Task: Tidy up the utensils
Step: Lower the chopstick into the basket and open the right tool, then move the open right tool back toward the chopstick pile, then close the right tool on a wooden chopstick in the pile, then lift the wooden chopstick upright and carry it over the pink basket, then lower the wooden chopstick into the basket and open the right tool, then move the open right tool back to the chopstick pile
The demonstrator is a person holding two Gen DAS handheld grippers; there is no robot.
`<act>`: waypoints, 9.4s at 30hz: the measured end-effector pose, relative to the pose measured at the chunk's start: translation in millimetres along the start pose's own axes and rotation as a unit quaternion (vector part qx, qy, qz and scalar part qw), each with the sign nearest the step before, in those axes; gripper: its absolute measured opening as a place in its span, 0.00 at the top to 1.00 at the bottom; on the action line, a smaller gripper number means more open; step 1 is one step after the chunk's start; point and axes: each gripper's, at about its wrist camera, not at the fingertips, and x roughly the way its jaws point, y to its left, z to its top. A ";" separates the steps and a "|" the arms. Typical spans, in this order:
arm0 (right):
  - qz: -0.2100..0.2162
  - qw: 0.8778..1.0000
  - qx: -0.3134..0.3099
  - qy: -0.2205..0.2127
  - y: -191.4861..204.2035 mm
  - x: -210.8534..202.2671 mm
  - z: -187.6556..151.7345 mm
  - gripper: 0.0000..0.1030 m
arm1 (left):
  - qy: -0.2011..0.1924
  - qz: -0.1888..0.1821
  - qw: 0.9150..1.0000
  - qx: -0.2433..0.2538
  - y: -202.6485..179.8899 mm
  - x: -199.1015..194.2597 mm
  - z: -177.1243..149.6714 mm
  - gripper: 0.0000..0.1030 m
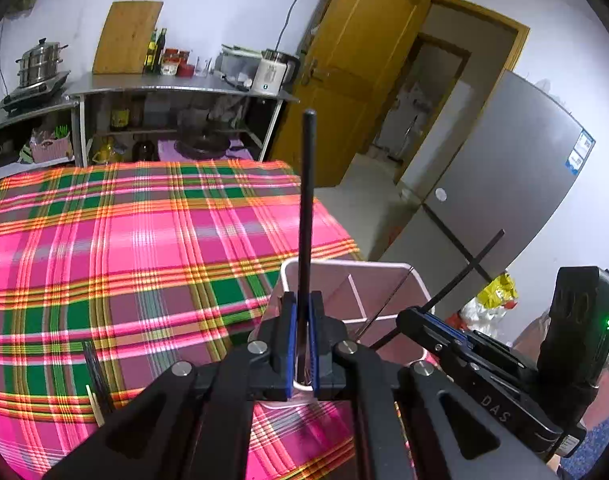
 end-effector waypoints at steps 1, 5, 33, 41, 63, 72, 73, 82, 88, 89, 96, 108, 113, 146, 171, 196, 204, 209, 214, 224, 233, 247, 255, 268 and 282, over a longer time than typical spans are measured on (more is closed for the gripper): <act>-0.001 1.000 0.002 0.005 -1.4 2.7 -1.9 0.95 | 0.003 0.001 1.000 -0.001 0.8 2.8 -2.4 0.94; -0.003 1.000 0.005 0.017 -2.5 8.9 -3.3 0.94 | 0.009 0.001 1.000 0.002 1.4 8.6 -8.8 0.93; 0.026 0.999 -0.018 0.016 24.3 -29.7 -50.0 0.87 | -0.049 0.069 0.995 -0.051 65.6 -78.5 -86.0 0.70; 0.058 0.995 -0.043 0.062 51.1 -11.1 -82.4 0.87 | -0.023 0.110 0.991 -0.066 90.5 -84.8 -127.7 0.70; 0.083 0.982 -0.091 0.142 92.7 36.3 -122.9 0.87 | 0.040 0.156 0.981 -0.106 143.0 -36.1 -160.2 0.70; 0.080 0.981 -0.095 0.149 96.0 44.1 -122.3 0.87 | 0.043 0.186 0.979 -0.067 137.5 -16.6 -159.5 0.67; 0.080 0.981 -0.095 0.150 96.5 44.7 -122.2 0.87 | 0.041 0.191 0.979 -0.064 138.7 -17.4 -160.0 0.67; 0.082 0.980 -0.101 0.154 101.8 49.5 -123.9 0.87 | 0.034 0.229 0.972 -0.048 145.7 -26.3 -168.4 0.67; 0.089 0.978 -0.106 0.154 109.2 55.3 -120.5 0.87 | 0.031 0.241 0.968 -0.061 156.2 -37.5 -172.6 0.67; 0.091 0.978 -0.109 0.153 111.8 56.3 -119.4 0.87 | 0.032 0.242 0.968 -0.062 156.1 -38.0 -172.6 0.67; 0.133 0.971 -0.129 0.148 148.7 77.7 -108.1 0.87 | 0.034 0.231 0.969 -0.075 169.0 -43.8 -170.5 0.67; 0.141 0.962 -0.138 0.191 187.5 157.0 -104.8 0.88 | 0.019 0.185 0.976 -0.113 200.6 -49.4 -153.2 0.67; 0.122 0.962 -0.137 0.204 189.6 178.5 -104.4 0.89 | 0.013 0.176 0.978 -0.116 212.1 -43.2 -136.8 0.67; 0.083 0.958 -0.184 0.201 208.5 193.0 -97.9 0.95 | 0.041 0.183 0.980 -0.071 220.0 -30.8 -117.8 0.95; 0.126 0.977 -0.159 0.063 194.5 40.4 -42.7 0.96 | -0.060 0.158 0.986 -0.015 128.5 -151.5 -80.0 0.95; 0.059 0.994 -0.091 -0.020 90.8 -54.8 -22.8 0.97 | -0.046 0.050 0.997 0.022 25.7 -116.6 -50.6 0.95; 0.039 0.996 -0.066 -0.053 59.8 -80.6 2.1 0.97 | -0.051 0.010 0.998 0.036 -11.7 -103.4 -20.1 0.95; 0.029 0.993 -0.061 -0.092 48.9 -106.4 26.8 0.97 | -0.076 -0.010 0.996 0.046 -30.2 -111.7 8.7 0.95; 0.019 0.991 -0.054 -0.123 41.7 -117.9 49.5 0.97 | -0.103 -0.016 0.993 0.052 -42.5 -113.9 39.1 0.95; 0.004 0.992 -0.044 -0.115 28.6 -87.3 56.4 0.97 | -0.095 -0.008 0.995 0.042 -32.0 -71.0 49.4 0.95; 0.001 0.997 -0.035 -0.074 18.3 -50.7 35.0 0.97 | -0.058 0.006 0.998 0.030 -12.2 -29.8 26.4 0.95; -0.008 0.999 -0.026 -0.043 9.4 -36.7 20.6 0.89 | -0.059 0.000 0.997 0.043 -11.5 -36.2 8.4 0.77; -0.005 0.996 -0.038 -0.076 22.7 -60.9 19.6 0.89 | -0.100 0.007 0.994 0.048 -10.3 -76.3 8.8 0.64; 0.030 0.997 -0.060 -0.026 44.8 -50.0 -28.4 0.89 | -0.069 0.064 0.996 -0.007 54.4 -96.3 -61.5 0.61; 0.058 0.991 -0.095 0.070 81.5 -1.9 -89.8 0.89 | 0.004 0.124 0.989 -0.084 120.8 -74.5 -147.1 0.61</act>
